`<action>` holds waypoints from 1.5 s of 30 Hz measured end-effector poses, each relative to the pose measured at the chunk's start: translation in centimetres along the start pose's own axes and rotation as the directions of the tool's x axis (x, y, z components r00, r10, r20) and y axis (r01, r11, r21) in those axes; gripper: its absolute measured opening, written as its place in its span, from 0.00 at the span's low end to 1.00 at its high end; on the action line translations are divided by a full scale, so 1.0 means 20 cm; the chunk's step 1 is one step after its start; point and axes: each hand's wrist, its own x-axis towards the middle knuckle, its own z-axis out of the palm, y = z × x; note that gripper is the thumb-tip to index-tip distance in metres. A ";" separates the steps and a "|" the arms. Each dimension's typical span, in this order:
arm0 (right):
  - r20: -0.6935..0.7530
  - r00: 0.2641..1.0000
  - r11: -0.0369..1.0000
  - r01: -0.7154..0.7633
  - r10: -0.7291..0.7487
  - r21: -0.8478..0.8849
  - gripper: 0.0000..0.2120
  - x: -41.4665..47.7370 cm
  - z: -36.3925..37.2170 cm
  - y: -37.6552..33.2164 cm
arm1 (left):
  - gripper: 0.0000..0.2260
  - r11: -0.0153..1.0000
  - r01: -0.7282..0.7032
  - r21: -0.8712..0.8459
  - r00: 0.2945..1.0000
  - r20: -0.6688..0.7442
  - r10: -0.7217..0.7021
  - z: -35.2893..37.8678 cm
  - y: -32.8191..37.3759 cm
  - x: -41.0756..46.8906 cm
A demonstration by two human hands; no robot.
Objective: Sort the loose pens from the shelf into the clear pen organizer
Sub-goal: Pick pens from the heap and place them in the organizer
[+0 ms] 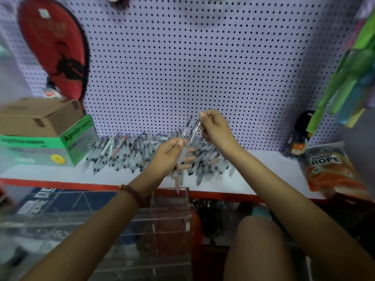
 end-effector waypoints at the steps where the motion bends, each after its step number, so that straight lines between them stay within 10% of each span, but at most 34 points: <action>1: -0.002 1.000 1.000 0.028 -0.028 -0.003 0.13 0.00 0.04 -0.02 | 0.12 1.000 -0.012 -0.024 1.000 -0.005 0.012 -0.02 0.02 -0.03; 18: 0.459 0.880 0.932 -0.054 -0.125 0.359 0.03 -0.23 1.26 -0.36 | 0.04 0.944 -0.012 0.330 0.884 -0.437 0.165 -1.14 -0.01 -0.78; 26: 0.643 0.757 0.991 0.037 -0.114 0.132 0.05 -0.13 1.71 -0.25 | 0.13 0.595 0.333 0.731 0.837 -0.520 0.170 -1.54 -0.19 -0.88; 38: 0.721 0.670 0.971 0.238 -0.174 0.013 0.13 -0.13 1.95 -0.12 | 0.15 0.724 0.285 0.628 0.833 -0.536 0.137 -1.59 -0.30 -0.74; 45: 0.710 0.692 0.991 0.109 -0.133 0.080 0.20 -0.11 1.89 -0.14 | 0.15 0.731 0.276 0.623 0.780 -0.590 0.208 -1.59 -0.32 -0.72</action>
